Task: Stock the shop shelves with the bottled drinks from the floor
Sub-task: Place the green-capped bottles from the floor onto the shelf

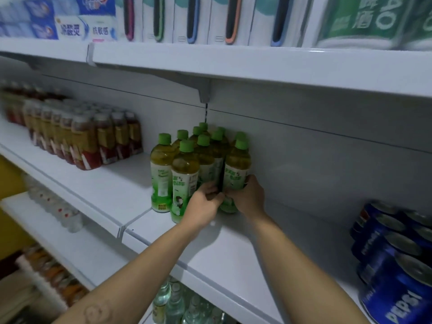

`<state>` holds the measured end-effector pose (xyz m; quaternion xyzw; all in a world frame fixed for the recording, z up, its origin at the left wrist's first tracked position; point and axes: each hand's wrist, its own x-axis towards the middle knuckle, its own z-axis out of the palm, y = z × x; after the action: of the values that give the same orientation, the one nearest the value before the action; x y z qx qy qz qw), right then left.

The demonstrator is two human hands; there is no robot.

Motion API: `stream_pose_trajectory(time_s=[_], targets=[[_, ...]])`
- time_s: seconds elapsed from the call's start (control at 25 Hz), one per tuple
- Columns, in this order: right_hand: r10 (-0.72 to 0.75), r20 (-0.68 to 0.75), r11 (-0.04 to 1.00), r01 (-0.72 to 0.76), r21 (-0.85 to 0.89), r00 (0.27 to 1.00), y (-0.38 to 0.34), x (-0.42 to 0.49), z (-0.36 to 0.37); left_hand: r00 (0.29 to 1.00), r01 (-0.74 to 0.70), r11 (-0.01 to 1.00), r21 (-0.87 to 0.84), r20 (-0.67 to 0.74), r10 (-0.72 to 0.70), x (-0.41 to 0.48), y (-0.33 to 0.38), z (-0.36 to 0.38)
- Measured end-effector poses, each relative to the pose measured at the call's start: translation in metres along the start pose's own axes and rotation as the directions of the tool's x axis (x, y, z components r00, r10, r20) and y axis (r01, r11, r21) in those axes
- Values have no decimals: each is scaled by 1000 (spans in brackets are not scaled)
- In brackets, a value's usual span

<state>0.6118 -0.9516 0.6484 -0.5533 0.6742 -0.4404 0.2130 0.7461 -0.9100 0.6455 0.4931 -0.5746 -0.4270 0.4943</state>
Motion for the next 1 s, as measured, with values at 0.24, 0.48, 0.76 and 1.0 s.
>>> stream_pose_trajectory(time_s=[0.24,0.48,0.76,1.0], targets=[[56,-11,998,-56,-6,998,-1,26,19,998,-25,998,56,57,21,5,-4,-1],[98,-51,995,-99,-14,994,-2,25,28,991,-80,988,135,116,65,6,-16,-13],[168,17,986,-168,19,986,-7,10,31,968,-112,990,83,233,90,-6,-20,-32],[239,-145,959,-209,191,960,-18,-47,22,932,-132,991,20,342,117,-17,-19,-49]])
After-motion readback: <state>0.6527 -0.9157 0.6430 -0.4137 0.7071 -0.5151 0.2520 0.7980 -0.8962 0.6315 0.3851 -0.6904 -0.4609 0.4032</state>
